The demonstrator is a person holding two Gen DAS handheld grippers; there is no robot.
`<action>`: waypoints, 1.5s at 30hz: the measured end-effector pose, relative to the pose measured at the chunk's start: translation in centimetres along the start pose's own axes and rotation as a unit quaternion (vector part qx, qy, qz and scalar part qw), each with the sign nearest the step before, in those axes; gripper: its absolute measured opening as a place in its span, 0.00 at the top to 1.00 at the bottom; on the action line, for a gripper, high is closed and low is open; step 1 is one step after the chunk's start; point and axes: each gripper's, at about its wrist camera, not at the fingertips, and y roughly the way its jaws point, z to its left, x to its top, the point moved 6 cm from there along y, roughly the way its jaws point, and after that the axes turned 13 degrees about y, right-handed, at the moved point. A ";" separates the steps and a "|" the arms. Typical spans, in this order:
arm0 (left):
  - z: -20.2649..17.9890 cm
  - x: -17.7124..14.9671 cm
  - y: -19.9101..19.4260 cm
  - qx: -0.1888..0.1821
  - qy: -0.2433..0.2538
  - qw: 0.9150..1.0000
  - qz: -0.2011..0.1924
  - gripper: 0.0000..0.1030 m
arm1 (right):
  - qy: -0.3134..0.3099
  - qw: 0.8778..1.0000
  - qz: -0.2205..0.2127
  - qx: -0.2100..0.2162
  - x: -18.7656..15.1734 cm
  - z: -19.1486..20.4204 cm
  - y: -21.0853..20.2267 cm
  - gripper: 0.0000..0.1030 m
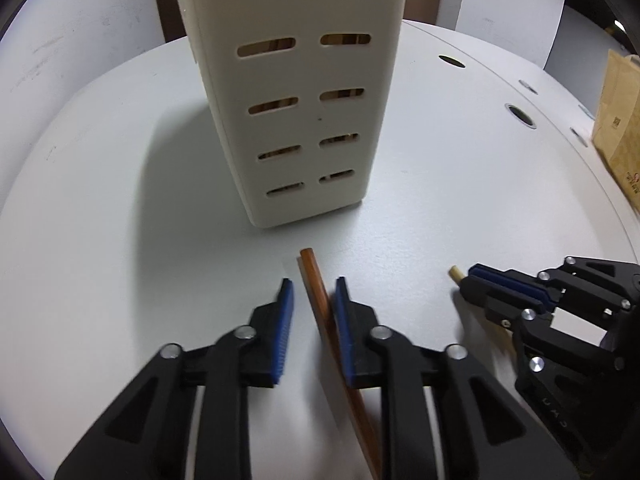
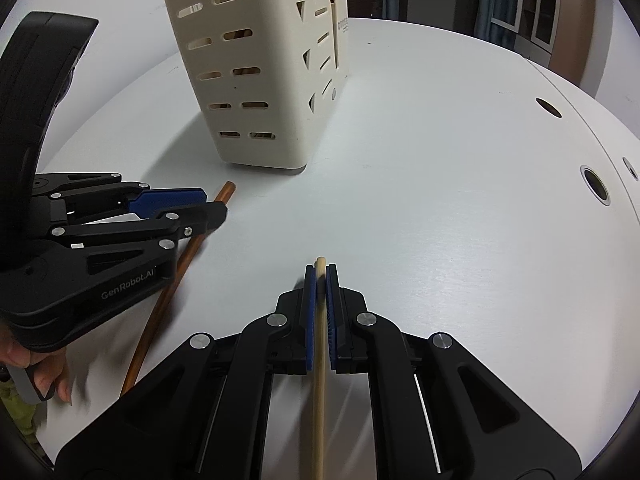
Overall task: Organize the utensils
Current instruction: 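Close the right tool on a light chopstick while the left tool grasps a brown one, then lift both chopsticks upright and carry them above the cream holder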
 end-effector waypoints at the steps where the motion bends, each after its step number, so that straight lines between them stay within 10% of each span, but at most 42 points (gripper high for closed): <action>1: 0.1 0.1 0.0 0.001 0.000 1.000 0.001 0.88 | 0.000 1.000 0.000 -0.001 -0.1 0.2 0.0 0.96; 12: 1.1 0.1 -0.6 0.005 -0.002 1.000 -0.001 0.94 | 0.004 1.000 -0.013 0.002 -0.2 -0.3 -1.0 0.96; 45: 2.9 4.7 -20.0 0.055 -0.031 0.969 -0.241 0.94 | -0.027 0.981 -0.183 0.061 7.4 5.4 -12.8 0.96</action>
